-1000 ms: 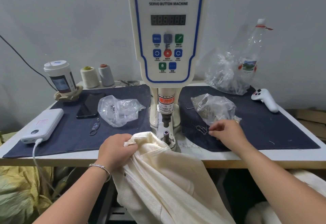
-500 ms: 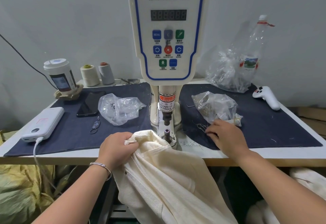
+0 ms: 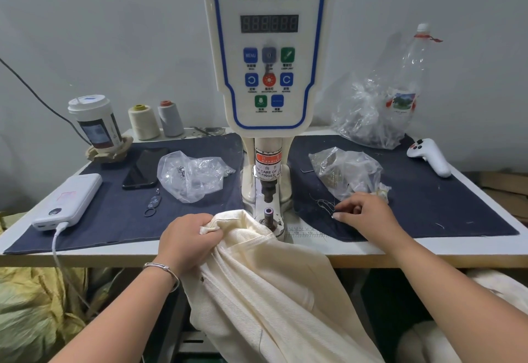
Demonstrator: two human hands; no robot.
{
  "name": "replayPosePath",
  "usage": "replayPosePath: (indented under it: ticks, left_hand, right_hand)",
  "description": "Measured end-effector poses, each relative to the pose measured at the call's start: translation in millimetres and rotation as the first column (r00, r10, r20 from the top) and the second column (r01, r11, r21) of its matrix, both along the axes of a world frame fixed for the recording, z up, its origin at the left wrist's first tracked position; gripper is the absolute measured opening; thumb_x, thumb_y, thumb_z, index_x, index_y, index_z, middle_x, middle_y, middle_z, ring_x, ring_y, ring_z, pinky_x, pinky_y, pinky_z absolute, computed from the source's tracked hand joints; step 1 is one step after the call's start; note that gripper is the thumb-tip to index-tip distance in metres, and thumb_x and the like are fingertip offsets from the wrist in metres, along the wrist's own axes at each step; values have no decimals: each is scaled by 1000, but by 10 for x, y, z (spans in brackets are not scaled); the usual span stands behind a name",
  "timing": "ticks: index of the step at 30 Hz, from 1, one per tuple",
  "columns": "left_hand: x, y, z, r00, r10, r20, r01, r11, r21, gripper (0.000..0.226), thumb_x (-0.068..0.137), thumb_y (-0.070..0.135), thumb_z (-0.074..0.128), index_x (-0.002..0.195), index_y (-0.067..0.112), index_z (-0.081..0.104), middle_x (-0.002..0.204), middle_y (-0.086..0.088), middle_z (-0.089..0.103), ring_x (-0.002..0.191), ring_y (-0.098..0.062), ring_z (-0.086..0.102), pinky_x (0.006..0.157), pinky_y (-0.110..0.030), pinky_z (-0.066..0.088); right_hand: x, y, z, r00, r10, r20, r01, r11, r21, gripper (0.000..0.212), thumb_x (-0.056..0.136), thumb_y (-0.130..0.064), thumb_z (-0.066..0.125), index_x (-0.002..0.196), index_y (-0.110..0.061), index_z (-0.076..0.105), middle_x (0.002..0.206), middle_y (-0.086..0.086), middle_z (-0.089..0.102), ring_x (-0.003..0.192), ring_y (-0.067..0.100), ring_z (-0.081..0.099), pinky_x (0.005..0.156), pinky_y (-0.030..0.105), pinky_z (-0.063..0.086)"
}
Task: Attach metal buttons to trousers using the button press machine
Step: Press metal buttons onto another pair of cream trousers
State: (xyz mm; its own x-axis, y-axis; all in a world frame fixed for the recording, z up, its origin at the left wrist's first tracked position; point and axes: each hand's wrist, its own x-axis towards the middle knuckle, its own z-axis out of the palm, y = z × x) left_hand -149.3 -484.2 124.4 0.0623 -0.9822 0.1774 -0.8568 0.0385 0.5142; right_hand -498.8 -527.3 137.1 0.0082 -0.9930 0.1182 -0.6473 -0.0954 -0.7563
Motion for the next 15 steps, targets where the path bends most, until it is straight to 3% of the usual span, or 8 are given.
replayPosePath:
  ticks: [4,8,10,13,15]
  left_hand:
    - [3,2,-7,1000,12,1,-12,1000,-4,32,66,46,45,58,15,45,50,5,47,55,-16,43,52,-31,32]
    - [4,4,-4,1000,8,0,-8,1000,-4,35,67,47,45,59,13,46,52,3,48,55,-17,43,53,-31,33]
    - [4,6,-1,1000,4,4,-4,1000,-2,33,67,46,45,57,15,43,51,4,47,54,-16,42,52,-31,32]
    - [-1,8,2,1000,8,11,-8,1000,2,33,68,46,45,57,16,43,51,4,47,54,-15,42,52,-31,31]
    - [0,5,-1,1000,11,14,-11,1000,-1,35,68,47,44,59,14,45,52,2,48,54,-16,42,52,-31,31]
  right_hand:
    - [50,-18,-6,995,-1,-100,1,1000,-3,7,80,-22,78,81,-28,74,88,-10,63,77,8,56,73,30,49]
    - [55,-11,-28,989,1,-146,-3,1000,-13,15,83,-21,76,74,-32,71,86,-14,61,75,7,54,68,26,45]
    - [68,-1,2,996,-1,-90,-1,1000,-30,16,83,-17,75,74,-30,71,84,-12,60,73,7,52,67,22,42]
    - [187,34,181,993,-6,122,21,991,-130,16,82,-12,75,74,-25,71,76,-11,62,69,2,53,62,11,40]
    - [386,79,336,975,69,210,-33,985,-170,16,81,-9,75,74,-23,72,69,-15,66,66,-6,56,61,6,42]
